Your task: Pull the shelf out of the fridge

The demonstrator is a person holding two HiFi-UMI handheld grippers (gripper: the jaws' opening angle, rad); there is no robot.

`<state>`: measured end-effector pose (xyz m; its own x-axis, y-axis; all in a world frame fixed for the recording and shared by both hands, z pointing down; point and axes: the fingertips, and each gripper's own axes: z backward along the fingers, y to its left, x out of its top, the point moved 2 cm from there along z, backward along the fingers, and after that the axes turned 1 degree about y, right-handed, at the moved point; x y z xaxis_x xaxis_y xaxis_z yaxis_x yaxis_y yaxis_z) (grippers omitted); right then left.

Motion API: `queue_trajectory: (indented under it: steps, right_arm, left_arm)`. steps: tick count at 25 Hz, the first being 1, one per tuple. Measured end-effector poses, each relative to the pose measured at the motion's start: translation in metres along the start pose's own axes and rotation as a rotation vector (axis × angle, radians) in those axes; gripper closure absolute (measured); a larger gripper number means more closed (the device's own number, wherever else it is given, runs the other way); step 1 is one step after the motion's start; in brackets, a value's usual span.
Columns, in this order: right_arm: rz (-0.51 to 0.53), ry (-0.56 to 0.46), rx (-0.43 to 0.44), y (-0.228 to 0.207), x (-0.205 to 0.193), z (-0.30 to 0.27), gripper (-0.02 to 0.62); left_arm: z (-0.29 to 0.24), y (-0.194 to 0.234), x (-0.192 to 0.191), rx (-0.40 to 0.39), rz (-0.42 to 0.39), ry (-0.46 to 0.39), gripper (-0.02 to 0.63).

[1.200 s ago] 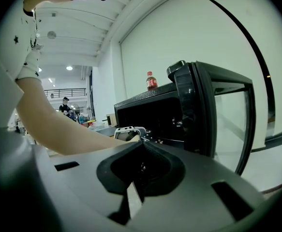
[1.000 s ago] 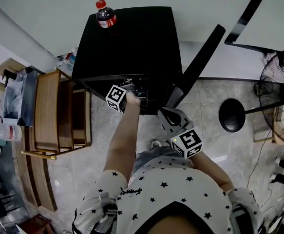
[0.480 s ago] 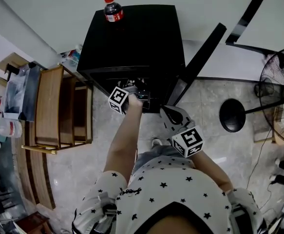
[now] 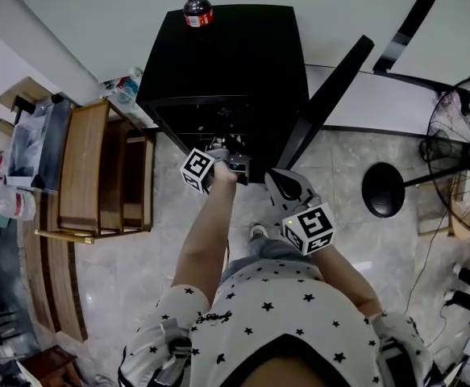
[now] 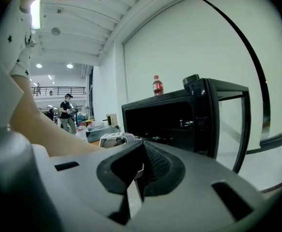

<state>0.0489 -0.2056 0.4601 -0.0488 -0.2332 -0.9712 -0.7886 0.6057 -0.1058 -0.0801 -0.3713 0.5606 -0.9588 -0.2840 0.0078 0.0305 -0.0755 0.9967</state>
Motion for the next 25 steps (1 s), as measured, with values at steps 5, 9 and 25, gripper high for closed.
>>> queue_trajectory:
  steps: [5,9,25]
  right_arm:
    - [-0.003,-0.003,-0.026,0.0,-0.003,0.001,0.601]
    - [-0.014,-0.005,-0.044,0.0,-0.005,0.001,0.601]
    - [-0.03,-0.003,-0.073,0.012,-0.016,0.017,0.601]
  left_arm:
    - [0.017,-0.001,-0.001,-0.018,0.004,0.011,0.584]
    - [0.027,-0.002,-0.002,-0.031,0.004,0.011,0.583]
    - [0.065,-0.006,-0.009,-0.047,0.0,0.003,0.583]
